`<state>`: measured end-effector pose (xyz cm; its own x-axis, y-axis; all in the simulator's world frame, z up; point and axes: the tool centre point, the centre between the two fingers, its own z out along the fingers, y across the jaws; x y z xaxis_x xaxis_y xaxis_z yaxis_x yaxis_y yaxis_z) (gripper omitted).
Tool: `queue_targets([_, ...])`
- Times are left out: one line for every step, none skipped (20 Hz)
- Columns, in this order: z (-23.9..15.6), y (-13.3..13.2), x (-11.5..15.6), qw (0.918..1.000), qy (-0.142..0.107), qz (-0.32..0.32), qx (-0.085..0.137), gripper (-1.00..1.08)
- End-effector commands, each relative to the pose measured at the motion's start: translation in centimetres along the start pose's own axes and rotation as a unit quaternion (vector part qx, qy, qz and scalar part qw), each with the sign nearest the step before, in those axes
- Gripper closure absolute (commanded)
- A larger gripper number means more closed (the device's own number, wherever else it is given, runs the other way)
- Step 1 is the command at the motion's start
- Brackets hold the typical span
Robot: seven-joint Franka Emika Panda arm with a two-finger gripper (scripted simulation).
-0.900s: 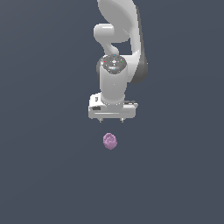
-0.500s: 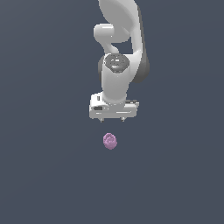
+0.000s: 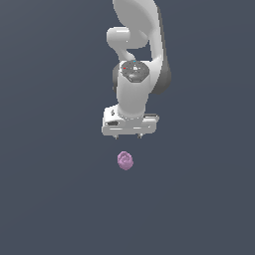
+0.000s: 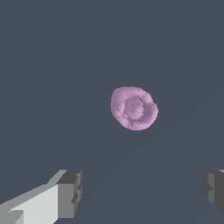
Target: Pick up the object and move it to a goal position.
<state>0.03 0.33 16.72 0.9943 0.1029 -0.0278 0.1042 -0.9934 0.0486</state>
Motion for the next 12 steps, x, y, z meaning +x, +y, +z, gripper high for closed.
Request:
queue_targets([0.1,0.0,0.1,1.0000,0.000,-0.008,0.000,-0.92])
queue_targets([0.2,0.1,0.2,0.9999,0.000,-0.013,0.000,-0.92])
queue_targets([0.2,0.1,0.3,0.9998,0.000,-0.018,0.000,-0.92])
queue_targets([0.3,0.1,0.3,0.9997,0.001,-0.024,0.001,-0.92])
queue_targets([0.4,0.1,0.4,0.9995,0.001,-0.031,0.001,-0.92])
queue_targets([0.5,0.2,0.5,0.9993,0.001,-0.038,0.001,-0.92])
queue_targets([0.6,0.2,0.7,0.9989,0.001,-0.046,0.001,-0.92])
queue_targets([0.7,0.2,0.8,0.9985,0.001,-0.055,0.002,-0.92])
queue_targets([0.9,0.3,0.9,0.9980,0.002,-0.064,0.002,-0.92])
queue_targets([1.0,0.3,1.0,0.9973,0.002,-0.074,0.002,-0.92])
queue_targets([1.1,0.3,1.2,0.9965,0.002,-0.084,0.003,-0.92])
queue_targets([1.3,0.4,1.3,0.9955,0.003,-0.095,0.003,-0.92])
